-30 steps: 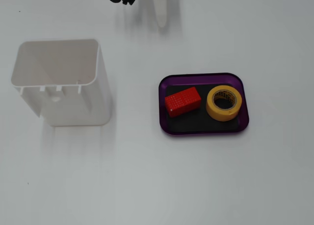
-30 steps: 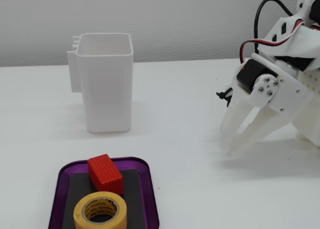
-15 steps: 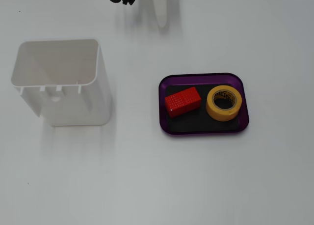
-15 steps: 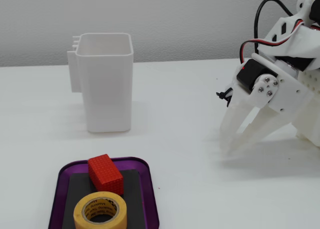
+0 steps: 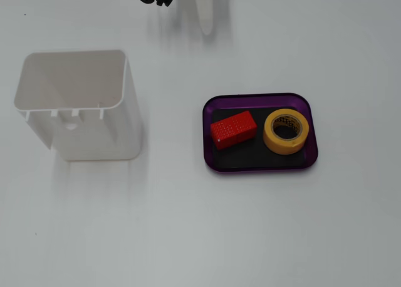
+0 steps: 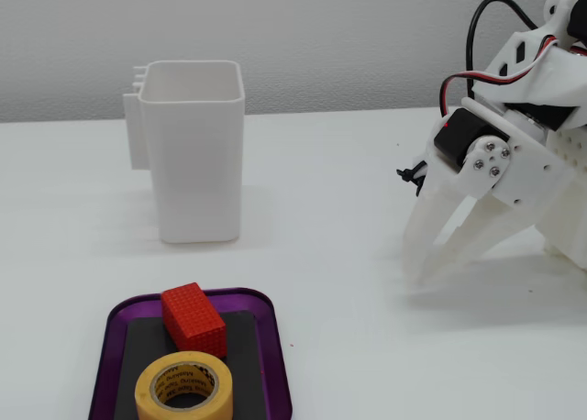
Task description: Remove the yellow tape from the box.
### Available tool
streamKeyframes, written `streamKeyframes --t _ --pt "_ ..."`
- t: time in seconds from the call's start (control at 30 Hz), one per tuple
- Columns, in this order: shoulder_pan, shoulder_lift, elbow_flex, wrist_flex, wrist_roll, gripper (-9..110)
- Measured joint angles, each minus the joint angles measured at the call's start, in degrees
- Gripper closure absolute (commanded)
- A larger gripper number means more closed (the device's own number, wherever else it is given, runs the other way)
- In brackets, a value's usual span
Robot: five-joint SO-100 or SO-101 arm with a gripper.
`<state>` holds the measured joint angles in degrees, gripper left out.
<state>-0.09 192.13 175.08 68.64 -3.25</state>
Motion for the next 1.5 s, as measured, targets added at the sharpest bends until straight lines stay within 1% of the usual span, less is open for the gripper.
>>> streamKeyframes --t 1.03,1.23,1.3,1.4,1.5 --pt "0.0 0.0 -0.1 0.0 -0.2 102" --pt "0.0 0.0 -0.1 -2.6 -0.4 102" --pt "0.0 0.0 -0.6 -3.7 -1.9 102" --pt "0.0 0.0 -3.3 -4.7 -8.3 102" --pt "0.0 -0.4 -6.5 -4.7 -11.4 102"
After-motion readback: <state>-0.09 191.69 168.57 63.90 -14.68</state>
